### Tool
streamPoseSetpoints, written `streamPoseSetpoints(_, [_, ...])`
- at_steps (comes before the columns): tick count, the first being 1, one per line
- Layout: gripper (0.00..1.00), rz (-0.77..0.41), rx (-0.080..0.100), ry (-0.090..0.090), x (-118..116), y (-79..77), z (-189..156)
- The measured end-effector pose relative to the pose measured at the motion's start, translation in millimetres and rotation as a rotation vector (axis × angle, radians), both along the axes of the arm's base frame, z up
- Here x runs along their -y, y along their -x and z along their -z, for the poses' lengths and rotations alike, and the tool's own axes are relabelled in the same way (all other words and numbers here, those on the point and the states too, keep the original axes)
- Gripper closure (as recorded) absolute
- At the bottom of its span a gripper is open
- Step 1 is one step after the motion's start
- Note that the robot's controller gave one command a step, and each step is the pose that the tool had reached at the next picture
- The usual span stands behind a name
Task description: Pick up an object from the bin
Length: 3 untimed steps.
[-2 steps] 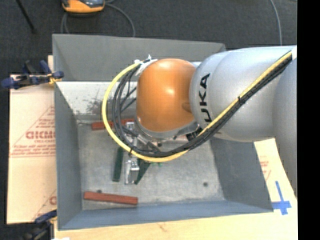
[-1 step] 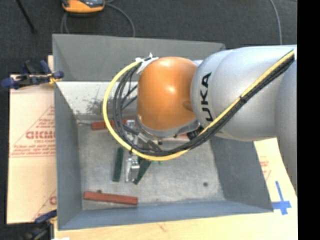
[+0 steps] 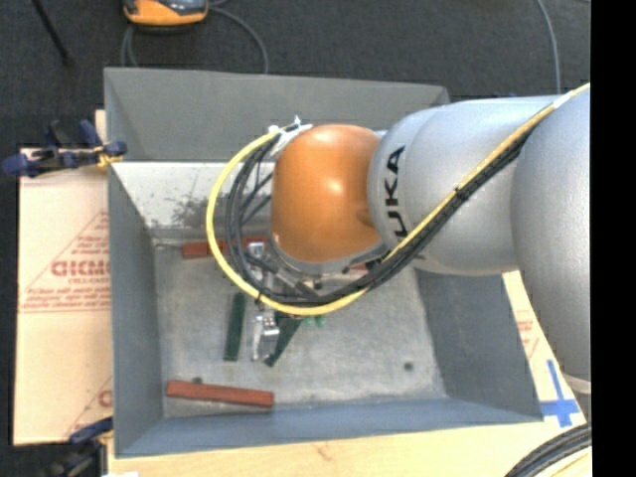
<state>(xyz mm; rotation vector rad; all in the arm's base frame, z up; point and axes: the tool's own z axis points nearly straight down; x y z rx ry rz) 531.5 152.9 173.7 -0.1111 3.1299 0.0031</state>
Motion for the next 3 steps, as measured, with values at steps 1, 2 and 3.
streamPoseSetpoints(1, [0.0,-0.238,-0.001,0.003,6.8,-0.3,66.8])
streamPoseSetpoints(2, [1.0,-0.254,0.003,-0.001,15.7,-51.2,97.1])
streamPoseSetpoints(3, [1.0,-0.253,0.003,-0.001,15.8,-51.2,97.1])
